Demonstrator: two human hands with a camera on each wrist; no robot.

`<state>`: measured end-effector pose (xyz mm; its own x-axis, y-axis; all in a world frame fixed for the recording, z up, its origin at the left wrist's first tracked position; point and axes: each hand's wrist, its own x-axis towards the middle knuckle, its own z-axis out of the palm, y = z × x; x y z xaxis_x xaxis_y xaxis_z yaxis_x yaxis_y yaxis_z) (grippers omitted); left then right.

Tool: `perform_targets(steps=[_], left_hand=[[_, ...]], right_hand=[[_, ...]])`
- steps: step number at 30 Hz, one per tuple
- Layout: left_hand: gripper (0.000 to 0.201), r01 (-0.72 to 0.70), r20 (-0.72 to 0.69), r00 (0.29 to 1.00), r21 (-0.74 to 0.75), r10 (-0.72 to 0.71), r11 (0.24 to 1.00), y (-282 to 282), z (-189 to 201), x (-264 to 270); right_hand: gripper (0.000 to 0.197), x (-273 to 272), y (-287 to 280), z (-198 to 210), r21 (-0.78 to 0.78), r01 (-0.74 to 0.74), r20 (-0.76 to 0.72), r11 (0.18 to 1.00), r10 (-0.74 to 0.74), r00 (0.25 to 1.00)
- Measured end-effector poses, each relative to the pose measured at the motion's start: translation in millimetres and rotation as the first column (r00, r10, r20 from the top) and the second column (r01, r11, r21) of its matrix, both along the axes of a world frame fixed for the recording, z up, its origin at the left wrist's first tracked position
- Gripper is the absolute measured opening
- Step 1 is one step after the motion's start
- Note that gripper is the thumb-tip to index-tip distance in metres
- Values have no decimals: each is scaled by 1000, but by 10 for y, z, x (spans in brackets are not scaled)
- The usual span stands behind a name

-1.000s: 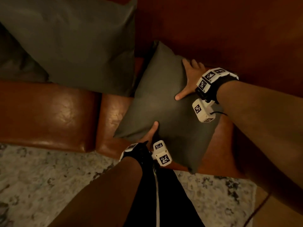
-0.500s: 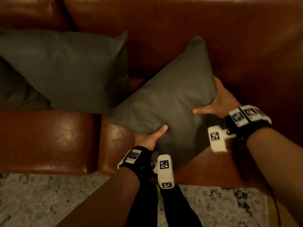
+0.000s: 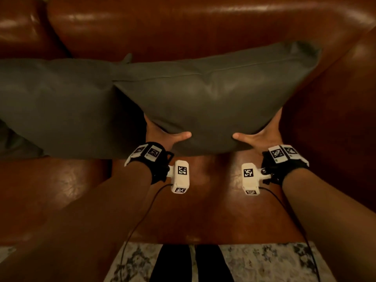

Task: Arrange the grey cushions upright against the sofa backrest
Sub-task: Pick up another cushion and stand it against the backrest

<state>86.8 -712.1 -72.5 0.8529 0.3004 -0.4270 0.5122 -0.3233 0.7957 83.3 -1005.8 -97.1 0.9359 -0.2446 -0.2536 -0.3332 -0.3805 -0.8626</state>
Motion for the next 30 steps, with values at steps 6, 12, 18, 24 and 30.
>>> perform_targets(steps=[6,12,18,24,30], left_hand=[[122,13,-60,998,-14,-14,1000,2,-91,147],[116,90,-33,995,-17,-91,996,16,-79,257],[139,17,-14,1000,13,-17,1000,4,-20,293],[165,-29,-71,997,-25,27,999,-226,-62,-77],[173,-39,-99,994,44,43,998,-365,-133,106]], right_hand=[[142,-37,35,-1,65,39,-14,997,-38,999],[128,-91,145,-21,65,83,-57,994,-80,995],[156,147,66,-105,4,63,-97,998,-62,993],[162,-300,95,-52,5,150,-126,989,-148,981],[161,-116,331,8,-94,146,-145,985,-159,977]])
